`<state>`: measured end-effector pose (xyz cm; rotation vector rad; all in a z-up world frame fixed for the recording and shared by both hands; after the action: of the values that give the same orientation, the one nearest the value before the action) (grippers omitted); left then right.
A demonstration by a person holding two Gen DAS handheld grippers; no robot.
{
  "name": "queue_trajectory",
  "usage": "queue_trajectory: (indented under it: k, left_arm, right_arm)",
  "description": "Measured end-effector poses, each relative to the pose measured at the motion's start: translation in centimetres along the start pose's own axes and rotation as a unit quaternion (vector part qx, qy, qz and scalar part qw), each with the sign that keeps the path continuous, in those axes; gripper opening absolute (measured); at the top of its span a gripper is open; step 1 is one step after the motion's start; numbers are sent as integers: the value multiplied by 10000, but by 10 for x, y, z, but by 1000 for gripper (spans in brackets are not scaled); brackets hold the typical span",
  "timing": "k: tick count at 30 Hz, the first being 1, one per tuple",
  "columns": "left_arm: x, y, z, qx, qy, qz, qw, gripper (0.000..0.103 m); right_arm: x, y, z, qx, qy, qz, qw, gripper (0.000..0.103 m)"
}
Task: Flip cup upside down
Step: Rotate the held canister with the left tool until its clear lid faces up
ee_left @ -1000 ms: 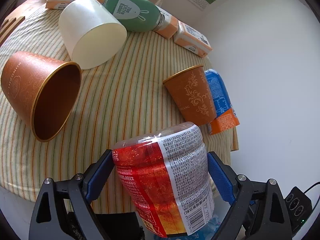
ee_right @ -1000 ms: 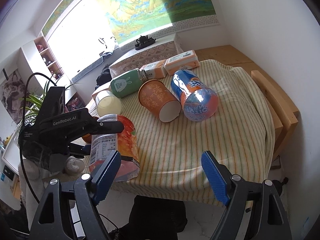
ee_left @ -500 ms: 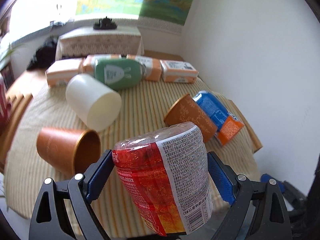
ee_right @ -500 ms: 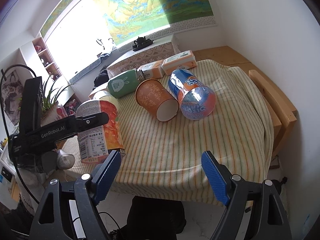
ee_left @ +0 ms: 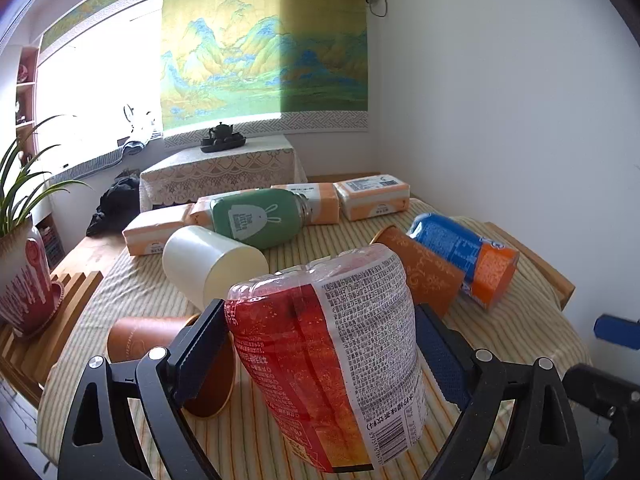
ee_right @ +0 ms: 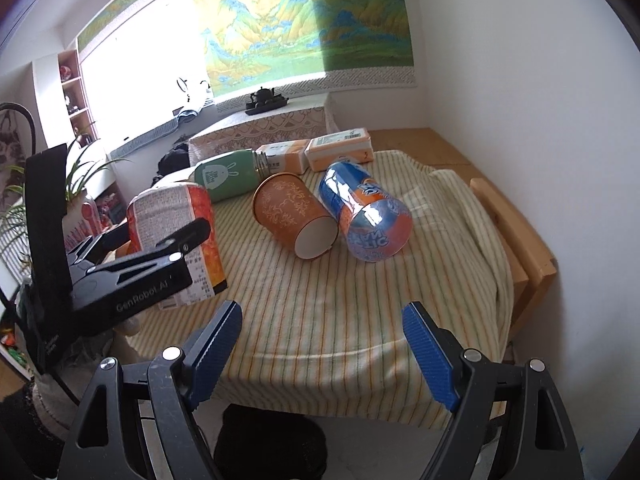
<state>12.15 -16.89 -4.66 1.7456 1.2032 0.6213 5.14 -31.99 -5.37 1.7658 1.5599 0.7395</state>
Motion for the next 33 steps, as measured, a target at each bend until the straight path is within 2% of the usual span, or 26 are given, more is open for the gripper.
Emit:
queue_trajectory:
  k: [6, 11, 18, 24, 33]
  left_arm:
    - [0, -3, -4, -175, -54, 41, 9998, 93]
    - [5, -7, -10, -230, -178, -122, 9995, 94]
    - [5, -13, -19, -300, -276, -121, 9991, 94]
    - [3, -18, -24, -345, -312, -96, 9989, 94]
    - [-11, -21, -25, -353, -303, 261, 9986, 94]
  right_arm:
    - [2, 3, -6, -245, -227, -83, 9994, 79]
    - [6, 6, -12, -462, -366, -118, 9982, 79]
    - [4, 8, -20, -790, -479, 152, 9956, 79]
    - [2, 7, -22, -857, -536, 259, 9945, 79]
    - [1, 0, -24, -833, -588, 273, 9944, 79]
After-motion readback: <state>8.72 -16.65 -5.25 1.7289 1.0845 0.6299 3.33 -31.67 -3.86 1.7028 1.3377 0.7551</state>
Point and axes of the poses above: each gripper's, at about its wrist camera, not at the fingertips, and z roughly the way its jaws point, x to its left, y to its top, the point moved 8 cm from there along z, roughly the way its jaws point, and after that the axes turned 12 degrees about -y, right-handed, at the moved point
